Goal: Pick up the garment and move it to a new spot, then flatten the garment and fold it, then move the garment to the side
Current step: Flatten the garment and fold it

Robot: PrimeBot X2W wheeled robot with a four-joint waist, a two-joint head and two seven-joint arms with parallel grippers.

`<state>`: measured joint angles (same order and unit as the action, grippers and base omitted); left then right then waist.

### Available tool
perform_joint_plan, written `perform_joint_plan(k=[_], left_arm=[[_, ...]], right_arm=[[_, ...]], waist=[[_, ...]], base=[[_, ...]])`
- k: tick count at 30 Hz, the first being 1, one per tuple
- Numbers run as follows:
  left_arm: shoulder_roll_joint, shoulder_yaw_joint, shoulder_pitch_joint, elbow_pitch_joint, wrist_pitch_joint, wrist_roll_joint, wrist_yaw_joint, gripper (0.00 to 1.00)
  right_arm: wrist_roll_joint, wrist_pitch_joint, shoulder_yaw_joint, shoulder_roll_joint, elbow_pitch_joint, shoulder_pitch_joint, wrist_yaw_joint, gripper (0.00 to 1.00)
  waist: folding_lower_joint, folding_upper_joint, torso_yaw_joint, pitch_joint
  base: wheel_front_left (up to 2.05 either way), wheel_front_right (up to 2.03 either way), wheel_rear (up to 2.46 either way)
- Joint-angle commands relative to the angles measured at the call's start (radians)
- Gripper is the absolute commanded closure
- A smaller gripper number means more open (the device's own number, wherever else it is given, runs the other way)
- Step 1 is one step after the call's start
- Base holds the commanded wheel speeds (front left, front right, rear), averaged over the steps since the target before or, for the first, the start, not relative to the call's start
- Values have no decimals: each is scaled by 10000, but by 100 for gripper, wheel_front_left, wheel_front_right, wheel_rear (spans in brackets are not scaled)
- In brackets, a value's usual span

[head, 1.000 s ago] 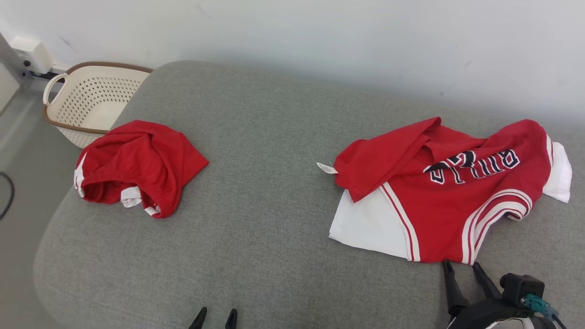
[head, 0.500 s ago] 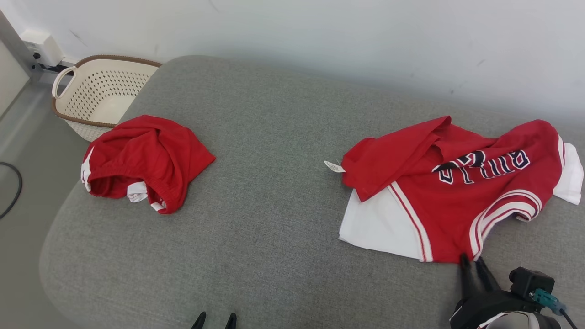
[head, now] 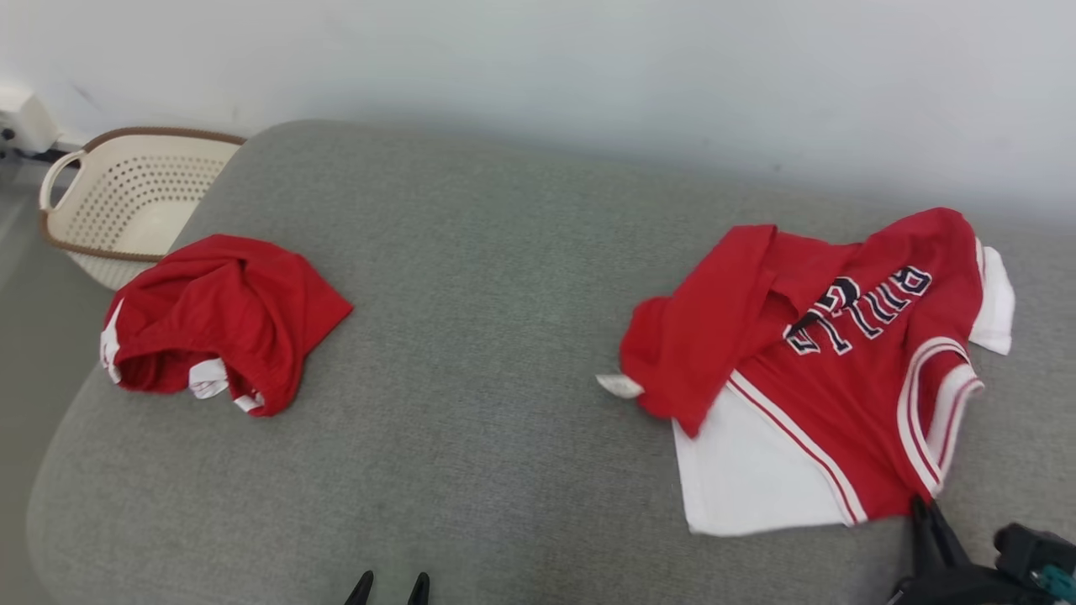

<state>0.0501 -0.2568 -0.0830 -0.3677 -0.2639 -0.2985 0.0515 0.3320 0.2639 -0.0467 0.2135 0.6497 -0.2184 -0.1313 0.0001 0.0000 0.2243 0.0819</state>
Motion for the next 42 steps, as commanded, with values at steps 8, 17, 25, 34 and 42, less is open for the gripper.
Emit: perform_joint_plan(k=[8,17,25,34,42], left_arm=[[11,-39,21,46,-13,-11,14,0],[8,-180,-273,176,-13,77,69,0],[10,-745,-819,587,-13,194,156,0],[13,-1368,-1452,713,-13,3,48,0],[8,-1355,-1238,532,-13,23,20,0]], right_arm=[[-164,0,386,702,293,733,10,100],[-777,1,1082,659,-42,518,10,0],[-1382,1,801,-21,-1679,724,10,0],[-579,1,-1550,-359,-2552,574,10,0],[339,3,-3518,-123,-2284,317,10,0]], waist=[[-1,0,-862,-253],[-1,0,-1430,-306],[-1,0,-2034,-270],[-1,0,-2271,22],[-1,0,-1793,88]], base=[[0,0,0],[0,0,0],[0,0,0],[0,0,0],[0,0,0]])
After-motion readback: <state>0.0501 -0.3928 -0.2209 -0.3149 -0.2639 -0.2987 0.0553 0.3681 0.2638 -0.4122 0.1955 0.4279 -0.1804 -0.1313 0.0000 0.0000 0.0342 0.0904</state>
